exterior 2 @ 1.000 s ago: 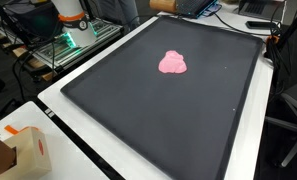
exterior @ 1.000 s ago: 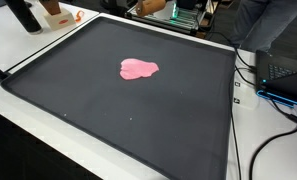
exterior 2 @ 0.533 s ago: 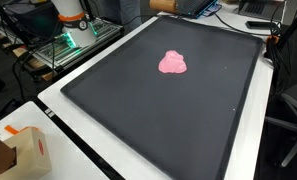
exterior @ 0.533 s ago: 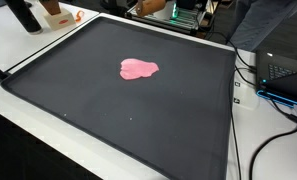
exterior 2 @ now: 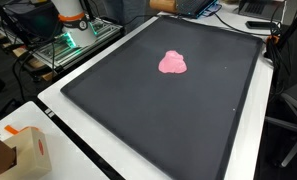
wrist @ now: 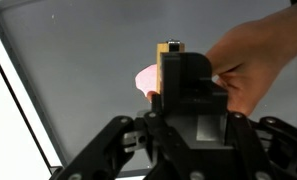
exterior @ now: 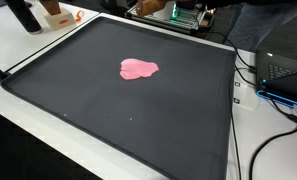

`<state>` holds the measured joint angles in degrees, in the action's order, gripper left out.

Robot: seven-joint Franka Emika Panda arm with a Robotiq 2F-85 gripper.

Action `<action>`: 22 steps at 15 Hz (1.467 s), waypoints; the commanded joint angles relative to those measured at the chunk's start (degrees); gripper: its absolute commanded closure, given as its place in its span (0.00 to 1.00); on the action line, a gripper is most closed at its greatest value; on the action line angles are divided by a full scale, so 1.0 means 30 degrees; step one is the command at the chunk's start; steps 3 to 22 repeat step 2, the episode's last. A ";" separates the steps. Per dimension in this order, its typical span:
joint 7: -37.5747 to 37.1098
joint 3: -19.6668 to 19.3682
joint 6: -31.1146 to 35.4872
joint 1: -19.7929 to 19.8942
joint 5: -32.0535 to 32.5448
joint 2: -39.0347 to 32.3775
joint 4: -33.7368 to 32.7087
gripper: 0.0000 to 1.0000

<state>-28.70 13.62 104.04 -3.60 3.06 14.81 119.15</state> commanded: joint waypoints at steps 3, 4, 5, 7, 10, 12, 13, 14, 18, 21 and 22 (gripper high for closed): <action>-0.0045 -0.0199 -0.0037 -0.0224 0.0058 -0.0022 -0.0040 0.52; -0.0045 -0.0199 -0.0037 -0.0224 0.0058 -0.0022 -0.0040 0.52; -0.0045 -0.0199 -0.0037 -0.0224 0.0058 -0.0022 -0.0040 0.52; -0.0045 -0.0199 -0.0037 -0.0224 0.0058 -0.0022 -0.0040 0.52; -0.0045 -0.0199 -0.0037 -0.0224 0.0058 -0.0022 -0.0040 0.52; -0.0045 -0.0199 -0.0037 -0.0224 0.0058 -0.0022 -0.0040 0.52; -0.0045 -0.0199 -0.0037 -0.0224 0.0058 -0.0022 -0.0040 0.52; -0.0045 -0.0199 -0.0037 -0.0224 0.0058 -0.0022 -0.0040 0.52; -0.0045 -0.0199 -0.0037 -0.0224 0.0058 -0.0022 -0.0040 0.52; -0.0045 -0.0199 -0.0037 -0.0224 0.0058 -0.0022 -0.0040 0.52; -0.0045 -0.0199 -0.0037 -0.0224 0.0058 -0.0022 -0.0040 0.52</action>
